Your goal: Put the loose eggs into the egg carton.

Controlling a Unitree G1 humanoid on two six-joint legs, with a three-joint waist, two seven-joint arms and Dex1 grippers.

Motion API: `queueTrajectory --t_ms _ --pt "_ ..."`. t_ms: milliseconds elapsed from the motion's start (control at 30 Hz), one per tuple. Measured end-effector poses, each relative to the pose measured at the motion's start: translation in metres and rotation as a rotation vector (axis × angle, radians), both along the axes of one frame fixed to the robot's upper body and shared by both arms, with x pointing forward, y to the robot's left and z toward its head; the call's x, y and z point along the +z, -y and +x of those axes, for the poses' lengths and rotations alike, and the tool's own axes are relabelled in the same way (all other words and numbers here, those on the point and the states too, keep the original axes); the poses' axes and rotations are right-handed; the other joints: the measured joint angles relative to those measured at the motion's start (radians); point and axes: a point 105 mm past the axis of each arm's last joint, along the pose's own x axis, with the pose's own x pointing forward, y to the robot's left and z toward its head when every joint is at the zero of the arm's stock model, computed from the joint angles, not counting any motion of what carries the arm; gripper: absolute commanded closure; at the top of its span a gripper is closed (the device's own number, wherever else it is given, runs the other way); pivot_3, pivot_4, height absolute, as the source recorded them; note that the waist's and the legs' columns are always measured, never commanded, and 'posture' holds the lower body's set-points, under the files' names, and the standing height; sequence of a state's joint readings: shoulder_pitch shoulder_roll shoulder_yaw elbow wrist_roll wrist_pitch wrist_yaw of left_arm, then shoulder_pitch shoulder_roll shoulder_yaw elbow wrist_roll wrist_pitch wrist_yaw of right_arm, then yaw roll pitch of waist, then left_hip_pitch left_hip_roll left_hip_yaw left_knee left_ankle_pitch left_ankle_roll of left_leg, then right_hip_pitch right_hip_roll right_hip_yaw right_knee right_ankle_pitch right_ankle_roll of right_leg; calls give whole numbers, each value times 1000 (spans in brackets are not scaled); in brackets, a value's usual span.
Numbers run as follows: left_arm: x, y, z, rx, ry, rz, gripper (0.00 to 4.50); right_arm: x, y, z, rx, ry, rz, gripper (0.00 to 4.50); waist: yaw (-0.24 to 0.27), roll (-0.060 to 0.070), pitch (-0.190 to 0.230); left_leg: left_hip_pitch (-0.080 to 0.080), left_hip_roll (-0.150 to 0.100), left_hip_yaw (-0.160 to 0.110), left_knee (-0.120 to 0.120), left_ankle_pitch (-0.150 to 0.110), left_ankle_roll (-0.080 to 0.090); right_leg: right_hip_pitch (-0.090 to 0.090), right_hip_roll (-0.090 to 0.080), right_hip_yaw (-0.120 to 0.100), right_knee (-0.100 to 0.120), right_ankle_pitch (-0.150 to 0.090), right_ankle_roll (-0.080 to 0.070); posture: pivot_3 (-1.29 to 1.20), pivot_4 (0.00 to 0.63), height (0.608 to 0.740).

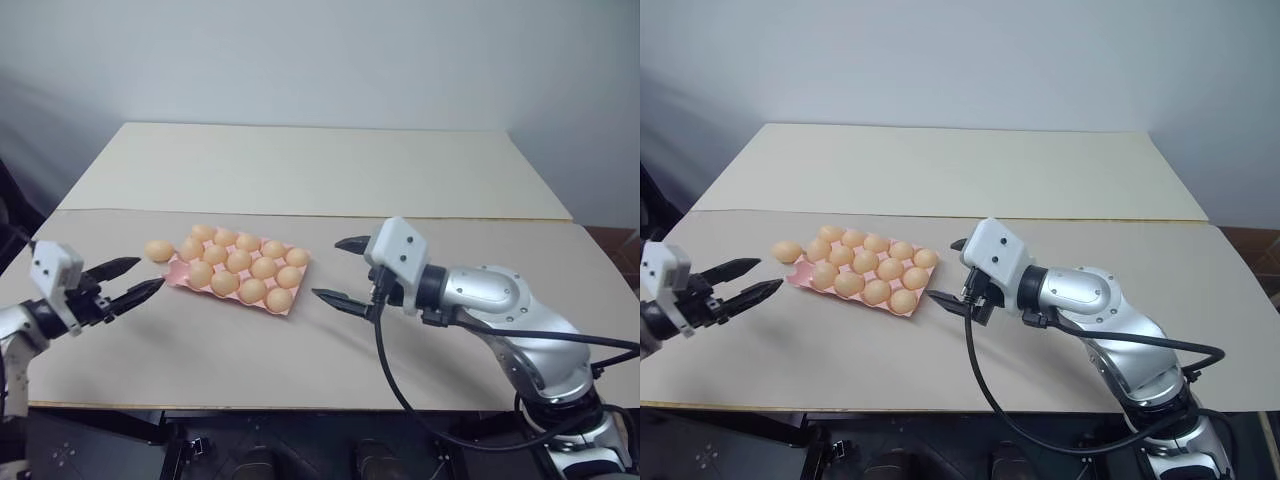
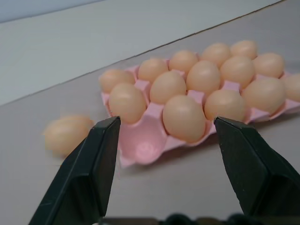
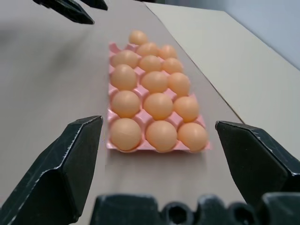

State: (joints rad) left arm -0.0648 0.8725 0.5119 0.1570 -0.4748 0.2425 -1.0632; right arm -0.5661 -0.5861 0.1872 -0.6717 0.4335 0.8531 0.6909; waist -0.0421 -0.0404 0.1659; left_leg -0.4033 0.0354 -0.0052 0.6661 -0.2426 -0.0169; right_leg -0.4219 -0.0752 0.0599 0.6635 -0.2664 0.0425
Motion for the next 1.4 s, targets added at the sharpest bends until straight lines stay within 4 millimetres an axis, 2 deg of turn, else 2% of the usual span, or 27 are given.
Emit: queueTrajectory --t_ms 167,367,467,567,667,767,933,1233,1400 --pt "2 -21 -13 110 17 11 1036 -5 -1 -7 56 -8 -45 0 4 0 0 0 0 0 0 0 0 0 0 -1 0 0 0 0 150 740" --pt "5 -34 -13 201 48 23 1036 -6 -4 -9 92 -3 -50 0 2 0 0 0 0 0 0 0 0 0 0 -1 0 0 0 0 150 740" --pt "9 -51 -1 306 81 -6 1036 -7 -4 -7 86 -1 -51 0 5 0 0 0 0 0 0 0 0 0 0 -1 0 0 0 0 150 740" --pt "9 -64 20 389 101 -33 1036 -8 -5 -4 82 -5 -47 0 8 -1 0 0 -1 0 0 0 0 1 0 -1 0 0 0 0 150 740" --pt "5 -69 36 436 98 -36 1036 -9 -5 -4 81 -7 -47 0 6 -1 -1 -1 -1 0 0 0 0 -1 0 -1 0 0 0 0 150 740" --pt "-2 -66 50 419 78 -40 1036 -10 -5 -2 68 0 -54 0 4 -1 -1 -2 -1 0 0 0 0 -1 0 -2 0 0 0 0 150 740" --pt "-10 -54 61 346 71 -80 35 -12 -1 0 35 5 -59 0 -2 -1 -1 -2 -1 0 0 0 0 -1 0 -1 1 0 0 0 150 740" --pt "-14 -47 82 349 67 -32 35 -14 0 -4 -1 13 -60 0 2 -1 -1 -2 -1 -1 1 0 0 0 0 -2 0 0 0 0 150 740" --pt "-23 -32 95 301 29 23 35 -15 3 -3 -22 11 -69 0 2 -2 -1 -2 -1 -1 1 0 0 0 0 -2 1 0 0 0 150 740"
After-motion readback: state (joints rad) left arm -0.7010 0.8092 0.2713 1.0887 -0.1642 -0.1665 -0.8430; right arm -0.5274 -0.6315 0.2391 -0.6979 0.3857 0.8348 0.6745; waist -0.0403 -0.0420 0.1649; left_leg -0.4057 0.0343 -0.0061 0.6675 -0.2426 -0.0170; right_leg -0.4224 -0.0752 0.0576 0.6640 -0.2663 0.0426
